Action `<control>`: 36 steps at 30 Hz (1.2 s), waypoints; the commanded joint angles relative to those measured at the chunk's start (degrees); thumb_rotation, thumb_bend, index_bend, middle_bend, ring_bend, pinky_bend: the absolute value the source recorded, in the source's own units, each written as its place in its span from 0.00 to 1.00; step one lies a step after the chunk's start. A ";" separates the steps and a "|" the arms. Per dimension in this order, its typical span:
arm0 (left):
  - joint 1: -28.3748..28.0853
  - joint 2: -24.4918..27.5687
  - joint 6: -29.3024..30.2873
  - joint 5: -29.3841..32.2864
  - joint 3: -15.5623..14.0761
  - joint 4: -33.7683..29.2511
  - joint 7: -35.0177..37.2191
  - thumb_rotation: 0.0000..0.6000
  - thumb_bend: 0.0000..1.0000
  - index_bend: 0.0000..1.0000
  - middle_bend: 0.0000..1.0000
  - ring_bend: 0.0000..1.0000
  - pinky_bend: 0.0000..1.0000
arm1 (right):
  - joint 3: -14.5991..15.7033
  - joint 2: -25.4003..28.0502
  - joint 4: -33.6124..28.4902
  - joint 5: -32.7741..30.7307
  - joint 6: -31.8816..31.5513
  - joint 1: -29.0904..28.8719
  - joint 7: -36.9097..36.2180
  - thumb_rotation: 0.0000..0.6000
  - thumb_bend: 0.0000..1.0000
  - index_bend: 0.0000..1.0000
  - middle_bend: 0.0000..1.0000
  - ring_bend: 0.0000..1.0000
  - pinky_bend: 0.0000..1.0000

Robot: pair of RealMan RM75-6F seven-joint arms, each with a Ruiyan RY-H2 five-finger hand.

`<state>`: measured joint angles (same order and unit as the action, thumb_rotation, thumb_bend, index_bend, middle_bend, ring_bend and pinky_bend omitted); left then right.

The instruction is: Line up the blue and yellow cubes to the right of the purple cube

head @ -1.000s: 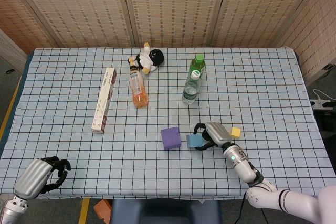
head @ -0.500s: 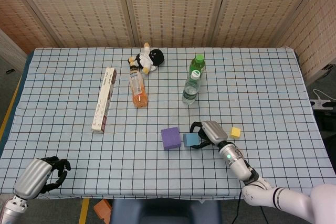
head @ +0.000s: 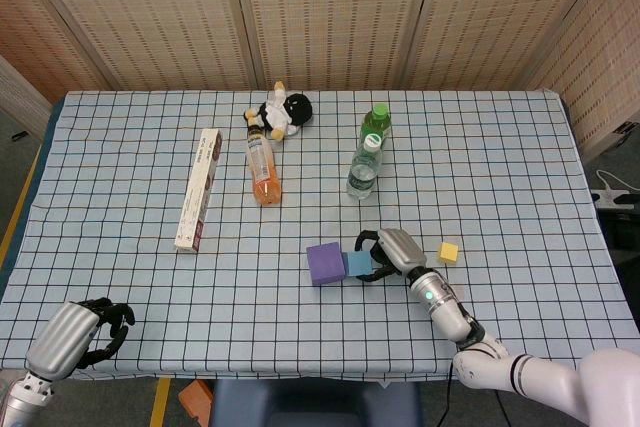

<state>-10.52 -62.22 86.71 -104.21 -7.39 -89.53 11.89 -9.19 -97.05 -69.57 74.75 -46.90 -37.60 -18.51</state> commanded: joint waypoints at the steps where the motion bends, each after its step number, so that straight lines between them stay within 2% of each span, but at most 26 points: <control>1: 0.03 0.02 0.09 -0.02 0.01 0.02 0.04 1.00 0.50 0.53 0.67 0.54 0.68 | 0.13 -0.10 0.23 0.17 0.02 -0.03 -0.21 1.00 0.06 0.69 0.96 0.84 1.00; 16: -0.01 0.00 -0.01 -0.06 -0.01 0.01 -0.02 1.00 0.50 0.53 0.67 0.54 0.68 | 0.25 -1.06 2.08 0.31 0.52 -0.36 -1.54 1.00 0.06 0.68 0.96 0.84 1.00; 31: -0.05 0.04 -0.25 -0.15 -0.13 -0.25 -0.28 1.00 0.50 0.53 0.67 0.54 0.68 | 0.68 -1.57 3.86 1.21 1.25 -0.54 -4.45 1.00 0.06 0.46 0.96 0.84 1.00; 36: 0.01 0.07 -0.15 -0.22 -0.16 -0.37 -0.43 1.00 0.50 0.53 0.67 0.54 0.68 | 0.94 -1.34 4.13 1.42 1.68 -0.59 -5.01 1.00 0.06 0.34 0.96 0.84 1.00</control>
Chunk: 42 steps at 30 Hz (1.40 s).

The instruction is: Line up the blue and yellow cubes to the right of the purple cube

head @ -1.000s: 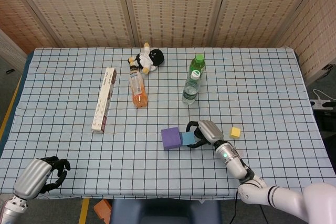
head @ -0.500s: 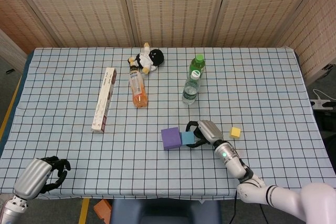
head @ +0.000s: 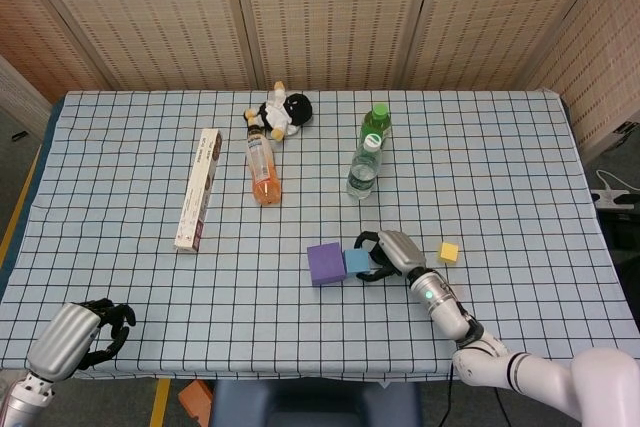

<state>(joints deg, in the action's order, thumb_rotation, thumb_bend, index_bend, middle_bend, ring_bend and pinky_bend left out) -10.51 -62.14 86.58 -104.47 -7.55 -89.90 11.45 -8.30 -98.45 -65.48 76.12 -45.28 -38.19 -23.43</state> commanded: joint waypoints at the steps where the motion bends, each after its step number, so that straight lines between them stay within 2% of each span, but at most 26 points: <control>1: 0.00 -0.01 -0.07 0.11 0.02 0.04 0.02 1.00 0.50 0.53 0.67 0.54 0.68 | 0.08 0.15 0.07 0.06 0.11 -0.01 -0.18 1.00 0.06 0.32 0.96 0.84 1.00; 6: -0.04 0.00 -0.13 0.05 -0.01 0.05 0.03 1.00 0.50 0.53 0.67 0.54 0.68 | 0.24 0.62 -0.03 0.24 0.03 0.17 -0.58 1.00 0.06 0.20 0.96 0.84 1.00; 11: -0.02 0.01 -0.06 -0.01 -0.02 0.05 0.01 1.00 0.50 0.53 0.67 0.54 0.68 | 0.54 1.34 -0.61 0.51 -0.11 0.43 -0.74 1.00 0.06 0.16 0.96 0.84 1.00; 13: -0.09 -0.02 -0.26 0.10 -0.01 0.05 0.02 1.00 0.50 0.53 0.67 0.54 0.68 | 1.00 3.62 -2.90 0.81 -0.02 0.73 -0.14 1.00 0.06 0.16 0.96 0.84 1.00; 20: -0.13 -0.11 -0.44 0.13 -0.02 0.00 -0.18 1.00 0.50 0.53 0.67 0.54 0.68 | 1.33 8.67 -10.56 -2.82 1.47 1.00 7.43 1.00 0.07 0.31 0.96 0.84 1.00; 26: -0.15 -0.12 -0.44 0.17 -0.01 0.04 -0.07 1.00 0.50 0.53 0.67 0.54 0.68 | 0.87 10.06 -14.42 -9.00 3.02 0.64 14.06 1.00 0.25 0.34 0.96 0.84 1.00; 32: -0.18 -0.13 -0.42 0.16 0.01 0.12 0.02 1.00 0.50 0.53 0.67 0.54 0.68 | 0.24 9.69 -15.00 -12.16 3.36 0.43 15.90 1.00 0.38 0.39 0.96 0.85 1.00; 42: -0.16 -0.12 -0.25 0.08 0.02 0.17 0.06 1.00 0.50 0.53 0.67 0.54 0.68 | 0.32 10.10 -16.13 -11.97 1.67 1.23 16.75 1.00 0.39 0.43 0.97 0.85 1.00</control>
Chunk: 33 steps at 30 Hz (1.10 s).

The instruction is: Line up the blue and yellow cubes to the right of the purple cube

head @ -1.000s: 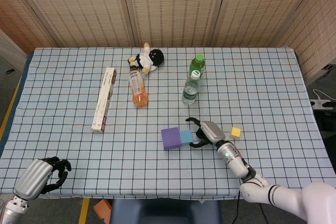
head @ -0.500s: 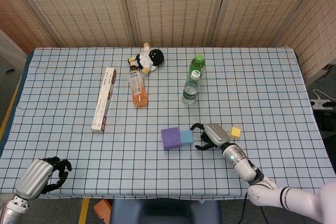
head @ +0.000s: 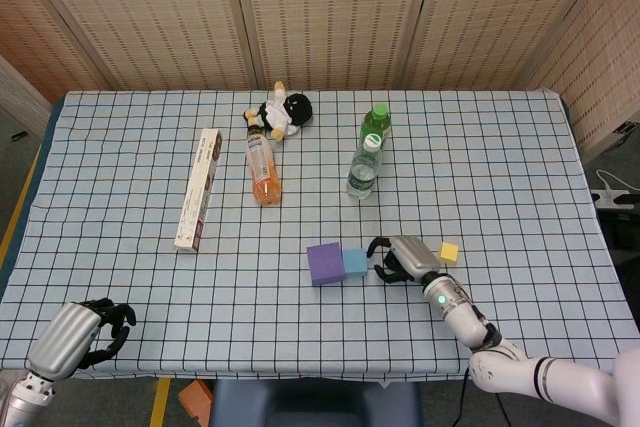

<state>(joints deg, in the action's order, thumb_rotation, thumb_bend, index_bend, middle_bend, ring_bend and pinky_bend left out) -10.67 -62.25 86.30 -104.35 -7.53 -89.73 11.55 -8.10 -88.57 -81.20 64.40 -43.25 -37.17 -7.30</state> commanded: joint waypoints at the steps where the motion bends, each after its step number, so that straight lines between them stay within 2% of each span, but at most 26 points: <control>1: -0.01 -0.01 0.04 -0.08 0.00 -0.02 -0.07 1.00 0.50 0.53 0.67 0.54 0.68 | 0.19 0.41 -0.67 -0.48 -0.24 0.23 0.86 1.00 0.39 0.43 0.97 0.85 1.00; 14: 0.00 0.01 -0.03 -0.07 -0.04 -0.18 -0.25 1.00 0.50 0.53 0.67 0.54 0.68 | 0.73 2.75 -4.71 -3.05 1.61 -0.14 2.94 1.00 0.43 0.50 0.97 0.85 1.00; 33: 0.05 0.09 0.23 -0.07 0.02 -0.10 0.02 1.00 0.50 0.53 0.67 0.54 0.68 | 0.45 0.31 -0.33 1.68 2.43 0.18 -3.48 1.00 0.43 0.46 0.98 0.86 1.00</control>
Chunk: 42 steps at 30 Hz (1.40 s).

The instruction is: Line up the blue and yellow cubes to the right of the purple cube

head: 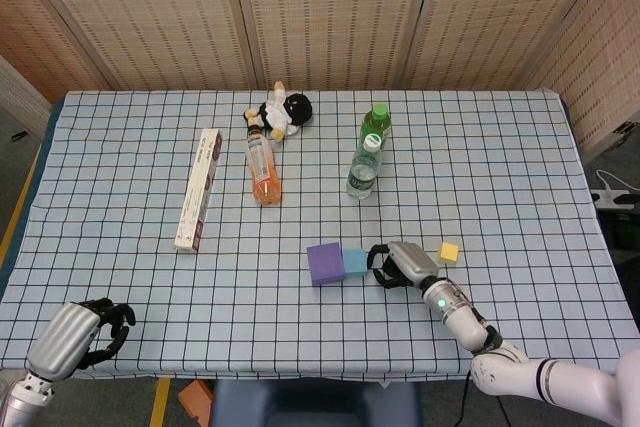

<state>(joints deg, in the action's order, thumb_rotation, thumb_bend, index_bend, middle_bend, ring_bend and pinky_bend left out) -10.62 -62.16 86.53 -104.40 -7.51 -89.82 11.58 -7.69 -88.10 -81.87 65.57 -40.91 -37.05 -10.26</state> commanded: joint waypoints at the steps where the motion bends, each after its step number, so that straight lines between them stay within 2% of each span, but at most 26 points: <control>1: 0.01 0.01 0.01 -0.03 -0.02 -0.01 -0.01 1.00 0.50 0.53 0.67 0.54 0.68 | 0.08 -0.19 0.49 0.82 0.20 0.05 -0.85 1.00 0.43 0.45 0.98 0.86 1.00; 22: 0.01 0.08 0.06 -0.02 0.00 0.03 0.19 1.00 0.50 0.53 0.67 0.54 0.68 | 0.48 -0.19 1.54 3.72 0.79 0.07 -4.16 1.00 0.43 0.39 0.98 0.86 1.00; 26: 0.04 0.07 0.08 0.15 0.05 0.09 0.35 1.00 0.50 0.53 0.67 0.54 0.68 | 0.76 0.64 1.27 5.13 -2.24 1.05 -2.79 1.00 0.43 0.38 0.98 0.86 1.00; 28: 0.04 0.04 0.09 0.19 0.08 0.13 0.39 1.00 0.50 0.53 0.67 0.54 0.68 | 0.72 0.94 1.47 5.65 -5.68 1.93 0.09 1.00 0.40 0.38 0.98 0.86 1.00; 31: -0.02 0.03 -0.05 0.04 0.00 0.15 0.26 1.00 0.50 0.53 0.67 0.54 0.68 | 0.53 1.22 1.36 5.65 -11.70 3.59 6.47 1.00 0.29 0.38 0.98 0.86 1.00; 36: 0.02 0.00 -0.18 0.18 -0.01 0.07 0.04 1.00 0.50 0.53 0.67 0.54 0.68 | 0.52 2.13 0.26 3.46 -20.55 6.39 20.72 1.00 0.12 0.38 0.98 0.86 1.00; 42: -0.06 0.00 -0.36 0.00 -0.08 -0.15 -0.36 1.00 0.50 0.53 0.67 0.54 0.68 | 0.65 2.26 -0.52 -1.35 -24.37 8.33 32.20 1.00 0.02 0.37 0.98 0.86 1.00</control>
<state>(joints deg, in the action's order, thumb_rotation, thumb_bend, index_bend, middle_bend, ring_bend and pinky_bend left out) -10.66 -62.16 86.17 -104.37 -7.57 -89.96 11.25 -7.09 -86.21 -81.71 66.93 -62.59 -30.33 17.67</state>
